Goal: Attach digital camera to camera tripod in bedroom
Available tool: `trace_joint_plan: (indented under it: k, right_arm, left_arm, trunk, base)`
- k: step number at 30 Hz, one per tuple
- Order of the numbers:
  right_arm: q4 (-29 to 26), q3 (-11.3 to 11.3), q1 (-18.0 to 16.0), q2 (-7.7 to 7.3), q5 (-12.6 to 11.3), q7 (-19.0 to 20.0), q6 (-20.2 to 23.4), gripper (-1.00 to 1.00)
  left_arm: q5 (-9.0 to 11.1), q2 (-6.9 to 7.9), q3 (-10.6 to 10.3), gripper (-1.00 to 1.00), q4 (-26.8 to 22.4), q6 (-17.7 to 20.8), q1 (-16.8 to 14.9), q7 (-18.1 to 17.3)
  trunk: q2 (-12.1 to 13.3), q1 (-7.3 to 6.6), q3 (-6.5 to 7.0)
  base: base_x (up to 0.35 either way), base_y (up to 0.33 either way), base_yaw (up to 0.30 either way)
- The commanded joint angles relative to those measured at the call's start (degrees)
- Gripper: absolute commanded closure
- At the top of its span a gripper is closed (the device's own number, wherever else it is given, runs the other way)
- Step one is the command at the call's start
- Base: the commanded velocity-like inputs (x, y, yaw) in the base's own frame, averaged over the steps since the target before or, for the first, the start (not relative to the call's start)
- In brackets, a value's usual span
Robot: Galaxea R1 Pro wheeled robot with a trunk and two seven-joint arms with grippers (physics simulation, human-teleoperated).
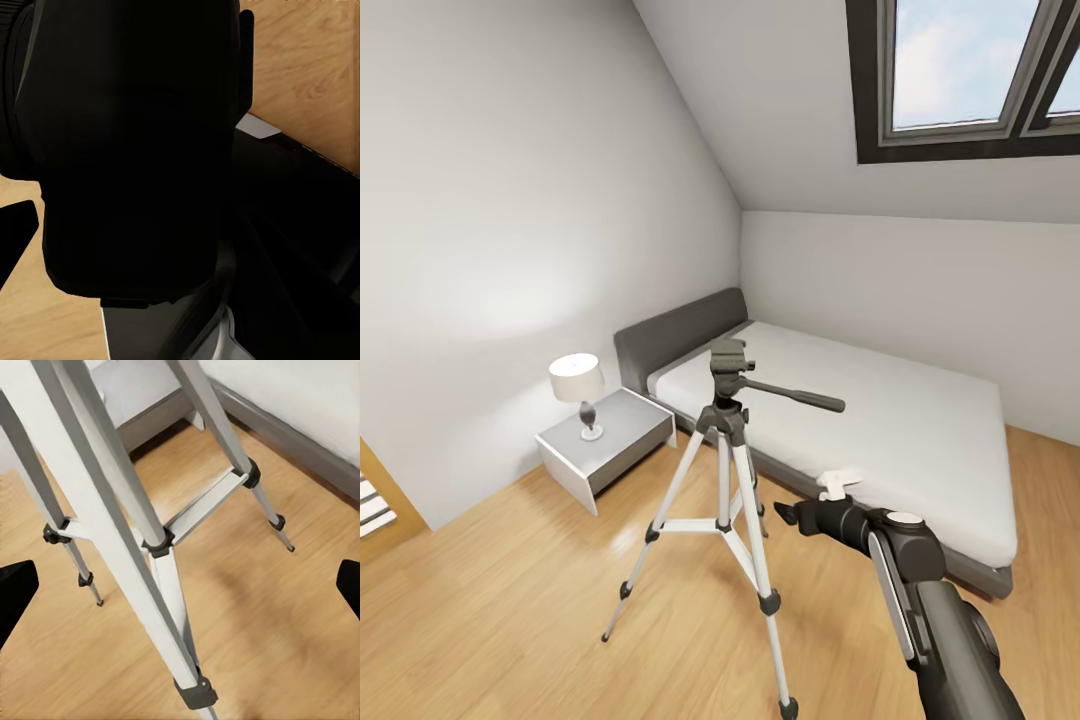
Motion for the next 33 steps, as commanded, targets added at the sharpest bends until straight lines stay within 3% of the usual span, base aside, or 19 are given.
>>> trace_joint_plan:
  k: [1, 10, 11, 12, 18, 33]
  right_arm:
    - [-0.03, -0.10, -0.06, 0.05, 0.57, 0.64, 0.20, -1.00]
    - [0.83, 0.30, -0.06, -0.01, 0.32, 1.70, 0.36, -1.00]
    - [0.86, 0.59, -0.06, -0.04, 0.30, 1.98, 0.39, -1.00]
    - [0.93, 2.84, -0.06, -0.30, 0.24, 3.96, 0.53, -1.00]
    - [0.99, 4.67, -0.06, -0.71, 0.23, 7.92, 0.77, -1.00]
    - [3.34, 4.80, -0.06, -0.22, 0.56, 7.86, -0.36, -1.00]
  left_arm:
    - [0.56, -0.01, -0.13, 1.00, -0.01, -0.06, -0.04, 0.12]
    - [0.57, -0.01, -0.13, 1.00, -0.01, -0.13, -0.04, 0.17]
    - [0.57, -0.01, -0.13, 1.00, -0.01, -0.13, -0.04, 0.17]
    - [0.57, -0.01, -0.13, 1.00, -0.01, -0.13, -0.04, 0.17]
    - [0.57, -0.01, -0.13, 1.00, -0.01, -0.13, -0.03, 0.17]
    - [0.57, -0.01, -0.13, 1.00, -0.01, -0.13, -0.04, 0.17]
  trunk:
    - [-0.09, 0.03, -0.10]
    - [-0.09, 0.03, -0.10]
    - [-0.09, 0.03, -0.10]
    - [-0.09, 0.03, -0.10]
    - [-0.09, 0.03, -0.10]
    - [-0.09, 0.03, -0.10]
  base:
    - [0.036, 0.000, 0.000]
    - [0.012, 0.000, 0.000]
    - [0.003, 0.000, 0.000]
    - [0.000, 0.000, 0.000]
    - [0.000, 0.000, 0.000]
    - [0.000, 0.000, 0.000]
